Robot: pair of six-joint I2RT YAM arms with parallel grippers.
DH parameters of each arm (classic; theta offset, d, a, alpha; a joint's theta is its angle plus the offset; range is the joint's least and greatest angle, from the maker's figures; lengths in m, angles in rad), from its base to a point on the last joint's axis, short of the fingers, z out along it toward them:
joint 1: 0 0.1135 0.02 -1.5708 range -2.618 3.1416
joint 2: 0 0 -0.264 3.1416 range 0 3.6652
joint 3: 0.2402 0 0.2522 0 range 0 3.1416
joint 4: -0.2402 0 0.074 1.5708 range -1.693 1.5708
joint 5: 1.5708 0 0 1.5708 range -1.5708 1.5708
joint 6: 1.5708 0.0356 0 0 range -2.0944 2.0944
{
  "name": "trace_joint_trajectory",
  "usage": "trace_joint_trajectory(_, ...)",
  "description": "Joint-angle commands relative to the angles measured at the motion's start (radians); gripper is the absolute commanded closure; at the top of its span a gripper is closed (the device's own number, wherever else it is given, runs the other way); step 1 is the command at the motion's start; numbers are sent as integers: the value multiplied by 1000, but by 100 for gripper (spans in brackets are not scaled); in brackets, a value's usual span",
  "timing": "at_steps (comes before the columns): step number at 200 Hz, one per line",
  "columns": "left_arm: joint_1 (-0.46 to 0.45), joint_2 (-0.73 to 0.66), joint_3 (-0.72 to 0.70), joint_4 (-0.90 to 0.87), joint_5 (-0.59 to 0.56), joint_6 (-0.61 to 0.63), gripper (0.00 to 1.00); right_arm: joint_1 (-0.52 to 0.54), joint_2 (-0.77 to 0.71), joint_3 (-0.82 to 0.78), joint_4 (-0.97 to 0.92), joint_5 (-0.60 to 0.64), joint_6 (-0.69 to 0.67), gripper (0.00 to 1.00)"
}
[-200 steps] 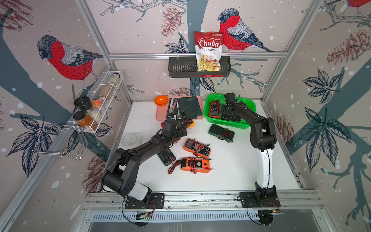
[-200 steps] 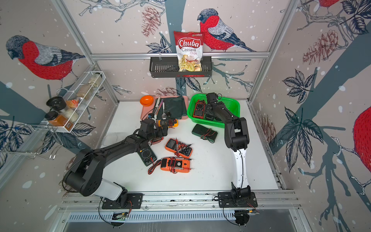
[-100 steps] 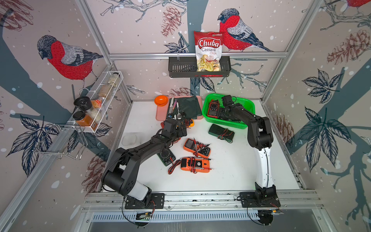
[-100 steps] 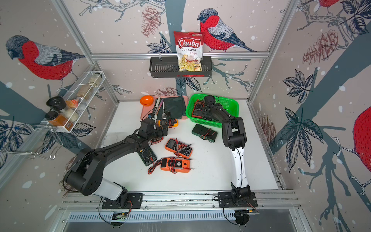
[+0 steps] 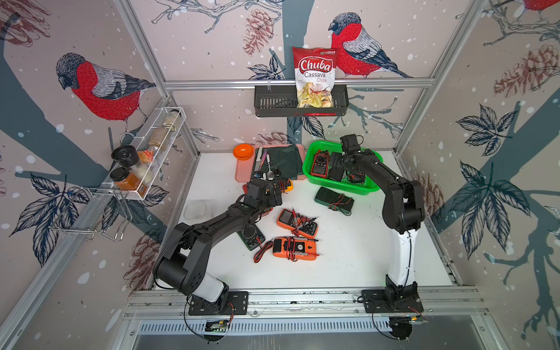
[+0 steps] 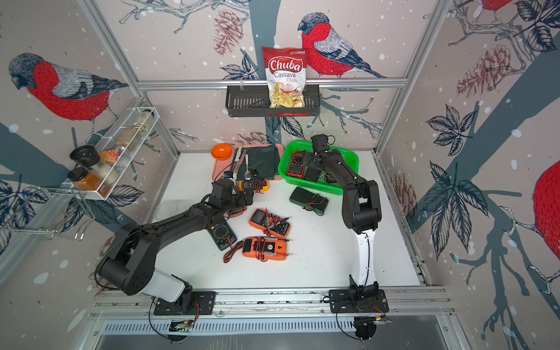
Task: Put the multimeter into the basket
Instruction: Place the multimeter in the basket.
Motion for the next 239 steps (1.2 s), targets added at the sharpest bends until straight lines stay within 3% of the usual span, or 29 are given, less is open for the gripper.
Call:
trace_joint_trajectory(1, 1, -6, 3, 22, 8, -4, 2, -34, -50, -57, 24, 40, 8, 10)
trace_joint_trajectory(65, 2, -15, -4, 16, 0, -5, 2, -165, -113, -267, 115, -14, 46, 18)
trace_joint_trajectory(143, 6, -41, -28, 10, -6, -19, 2, -151, -14, -239, 117, -95, 8, 43)
trace_joint_trajectory(181, 9, -85, -51, -26, -21, -25, 1, -127, -42, -221, 80, -36, 2, 41)
trace_joint_trajectory(239, 10, -246, -130, -131, -26, -77, 2, -26, -229, -285, 43, 78, -46, 17)
